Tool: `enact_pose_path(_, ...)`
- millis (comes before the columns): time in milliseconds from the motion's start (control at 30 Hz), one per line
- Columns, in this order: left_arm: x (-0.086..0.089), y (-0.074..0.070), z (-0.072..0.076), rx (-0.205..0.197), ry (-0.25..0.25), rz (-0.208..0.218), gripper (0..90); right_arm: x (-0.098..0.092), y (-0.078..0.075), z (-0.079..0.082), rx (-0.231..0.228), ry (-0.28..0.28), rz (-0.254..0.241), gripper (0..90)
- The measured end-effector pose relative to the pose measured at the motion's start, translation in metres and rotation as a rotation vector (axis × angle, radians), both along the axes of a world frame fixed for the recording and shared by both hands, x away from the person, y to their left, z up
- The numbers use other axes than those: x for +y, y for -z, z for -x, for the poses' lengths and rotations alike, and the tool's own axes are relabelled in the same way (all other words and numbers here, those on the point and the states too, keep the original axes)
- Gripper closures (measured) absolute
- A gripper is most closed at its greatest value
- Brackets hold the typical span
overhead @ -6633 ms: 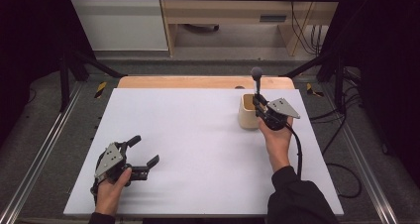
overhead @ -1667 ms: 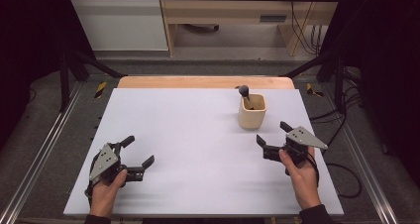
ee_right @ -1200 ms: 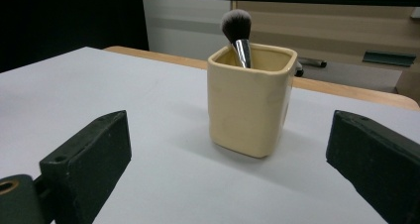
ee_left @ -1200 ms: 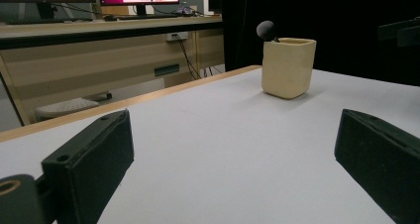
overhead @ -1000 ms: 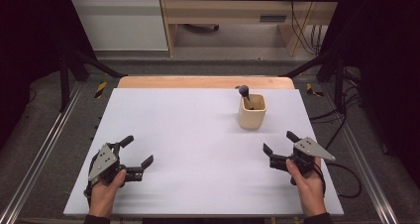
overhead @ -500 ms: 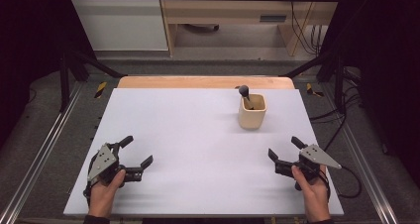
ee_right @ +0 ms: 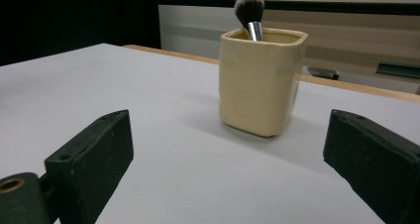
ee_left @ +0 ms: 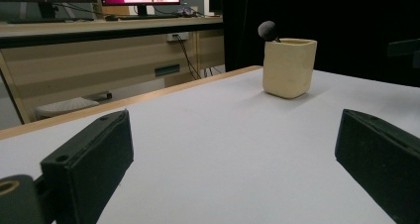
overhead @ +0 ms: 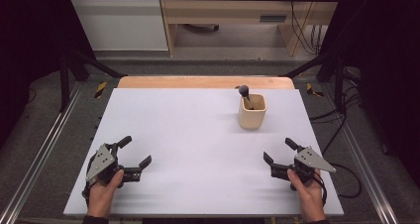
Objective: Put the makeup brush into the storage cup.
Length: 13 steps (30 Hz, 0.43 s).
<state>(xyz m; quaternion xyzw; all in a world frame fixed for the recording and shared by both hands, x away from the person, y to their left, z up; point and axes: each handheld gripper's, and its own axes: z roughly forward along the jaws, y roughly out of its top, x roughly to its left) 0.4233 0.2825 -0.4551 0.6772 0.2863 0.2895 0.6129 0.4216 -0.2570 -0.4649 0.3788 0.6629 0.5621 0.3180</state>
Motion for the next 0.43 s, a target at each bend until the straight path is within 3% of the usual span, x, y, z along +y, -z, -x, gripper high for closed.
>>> enact_pose_path(233, 0.001, 0.002, 0.000, 0.011, 0.002, 0.007, 1.3, 0.009, 0.006, 0.000, -0.006, -0.024, -0.025, 5.6)
enact_pose_path(433, -0.001, 0.003, 0.000, 0.017, 0.011, 0.002, 1.3, 0.012, 0.009, -0.001, -0.013, -0.026, -0.005, 5.5)
